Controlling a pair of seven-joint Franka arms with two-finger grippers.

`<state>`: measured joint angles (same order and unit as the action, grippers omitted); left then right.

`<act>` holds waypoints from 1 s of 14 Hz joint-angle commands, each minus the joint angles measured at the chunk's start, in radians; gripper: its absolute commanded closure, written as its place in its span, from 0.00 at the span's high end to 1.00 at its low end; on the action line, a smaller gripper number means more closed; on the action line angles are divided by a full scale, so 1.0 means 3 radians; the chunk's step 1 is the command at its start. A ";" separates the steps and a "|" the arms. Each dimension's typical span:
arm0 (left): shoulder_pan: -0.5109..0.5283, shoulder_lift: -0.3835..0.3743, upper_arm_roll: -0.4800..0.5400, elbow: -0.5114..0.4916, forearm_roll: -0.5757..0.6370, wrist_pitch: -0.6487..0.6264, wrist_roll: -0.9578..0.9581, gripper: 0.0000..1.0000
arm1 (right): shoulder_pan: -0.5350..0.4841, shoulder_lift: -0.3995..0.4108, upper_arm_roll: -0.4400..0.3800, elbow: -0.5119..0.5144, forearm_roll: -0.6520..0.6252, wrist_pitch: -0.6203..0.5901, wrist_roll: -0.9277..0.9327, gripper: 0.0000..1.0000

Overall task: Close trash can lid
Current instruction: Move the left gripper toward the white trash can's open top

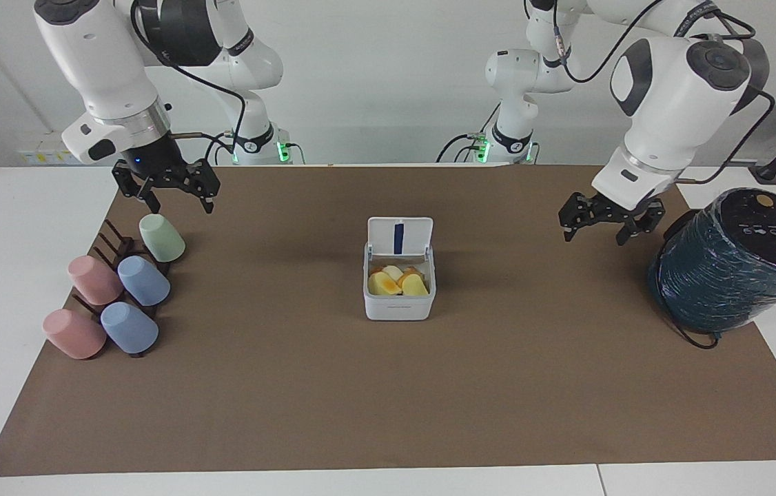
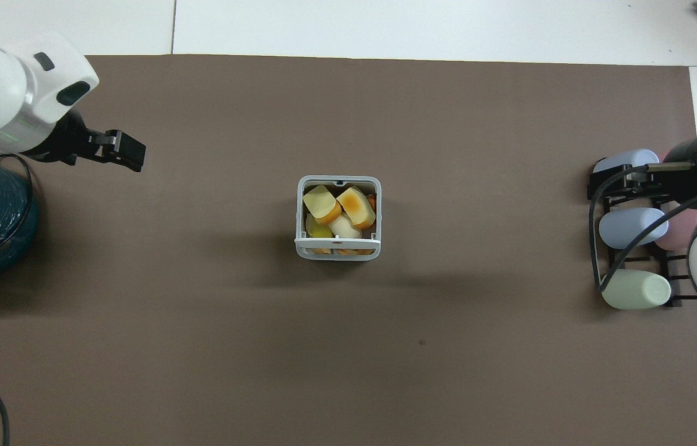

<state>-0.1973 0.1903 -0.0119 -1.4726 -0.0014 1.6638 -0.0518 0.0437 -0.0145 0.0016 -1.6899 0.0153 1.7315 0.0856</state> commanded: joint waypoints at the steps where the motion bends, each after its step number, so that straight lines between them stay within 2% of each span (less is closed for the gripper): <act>1: -0.0303 -0.0255 0.0035 -0.0408 0.0025 0.0130 -0.0384 0.68 | -0.0044 -0.0069 0.0020 -0.0073 0.0031 -0.0009 -0.0060 1.00; 3: -0.0487 -0.0337 0.0035 -0.0562 0.0025 0.0125 -0.0558 0.39 | -0.0044 -0.0074 0.0020 -0.0068 0.0031 -0.0009 -0.0060 1.00; 5: -0.0681 -0.0394 0.0035 -0.0659 0.0025 0.0125 -0.0742 0.25 | -0.0044 -0.0069 0.0020 -0.0073 0.0031 -0.0009 -0.0060 1.00; 11: -0.1198 -0.0430 0.0029 -0.0700 -0.0061 0.0150 -0.1386 0.09 | -0.0044 -0.0074 0.0020 -0.0073 0.0031 -0.0009 -0.0060 1.00; 14: -0.1438 -0.0577 0.0029 -0.1067 -0.0108 0.0598 -0.1688 0.09 | -0.0044 -0.0074 0.0020 -0.0073 0.0031 -0.0009 -0.0065 1.00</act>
<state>-0.5790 0.0883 -0.0200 -1.6667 -0.0220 1.7435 -0.5038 0.0437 -0.0148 0.0016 -1.6904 0.0153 1.7315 0.0856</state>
